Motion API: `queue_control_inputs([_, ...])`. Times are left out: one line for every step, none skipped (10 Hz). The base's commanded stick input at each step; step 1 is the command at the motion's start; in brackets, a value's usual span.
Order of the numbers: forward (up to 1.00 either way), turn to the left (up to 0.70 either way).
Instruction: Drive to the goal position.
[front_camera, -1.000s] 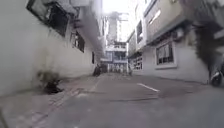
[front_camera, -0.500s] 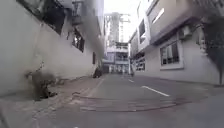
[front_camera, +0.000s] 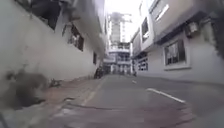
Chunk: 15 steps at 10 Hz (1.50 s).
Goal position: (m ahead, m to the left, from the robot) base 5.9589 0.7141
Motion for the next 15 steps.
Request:
queue_control_inputs([1.00, 0.00])
queue_control_inputs([1.00, 0.00])
queue_control_inputs([1.00, 0.00])
queue_control_inputs([1.00, 0.00])
queue_control_inputs([1.00, 0.00])
queue_control_inputs([1.00, 0.00])
queue_control_inputs([1.00, 0.00])
queue_control_inputs([1.00, 0.00])
queue_control_inputs([1.00, 0.00])
queue_control_inputs([1.00, 0.00])
queue_control_inputs([1.00, 0.00])
queue_control_inputs([1.00, 0.00])
queue_control_inputs([1.00, 0.00])
queue_control_inputs([1.00, 0.00])
queue_control_inputs([1.00, 0.00])
